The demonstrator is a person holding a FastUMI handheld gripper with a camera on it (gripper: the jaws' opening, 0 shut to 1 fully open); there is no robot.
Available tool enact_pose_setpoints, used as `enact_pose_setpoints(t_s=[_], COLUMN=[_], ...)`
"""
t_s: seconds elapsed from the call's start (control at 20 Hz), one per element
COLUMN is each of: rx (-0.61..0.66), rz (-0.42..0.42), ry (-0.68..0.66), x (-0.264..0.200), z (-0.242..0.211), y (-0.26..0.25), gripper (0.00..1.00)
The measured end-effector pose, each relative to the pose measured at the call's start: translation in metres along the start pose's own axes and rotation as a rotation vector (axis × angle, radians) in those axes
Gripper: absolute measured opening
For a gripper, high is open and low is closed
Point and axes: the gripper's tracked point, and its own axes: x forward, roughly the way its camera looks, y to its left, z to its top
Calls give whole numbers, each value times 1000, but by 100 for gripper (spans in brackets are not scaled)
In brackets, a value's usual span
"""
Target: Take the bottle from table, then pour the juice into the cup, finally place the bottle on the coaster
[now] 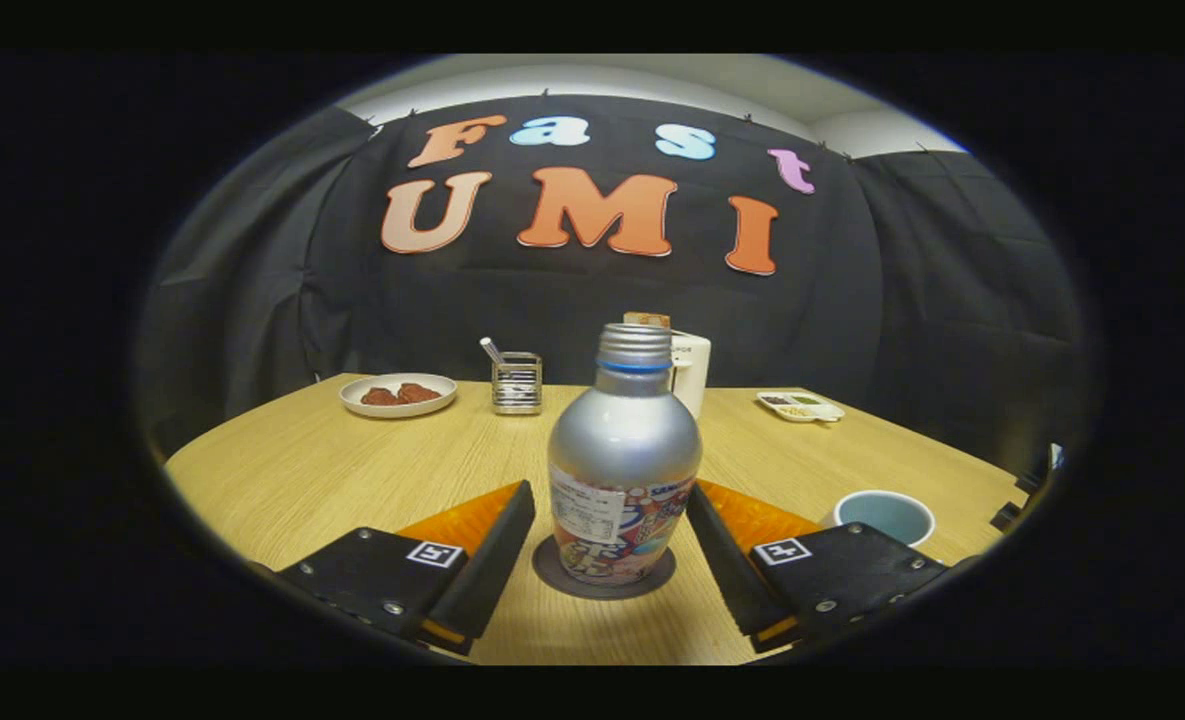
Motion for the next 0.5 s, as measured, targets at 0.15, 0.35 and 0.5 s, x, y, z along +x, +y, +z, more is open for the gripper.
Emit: enact_pose_setpoints(t_s=[0.15,0.35,0.5], rx=[-7,3,29], rz=[11,12,23], ry=[-68,-129,-165], x=[-18,-41,-68], z=[21,45,66], y=[-4,-20,-32], gripper=[96,97,97])
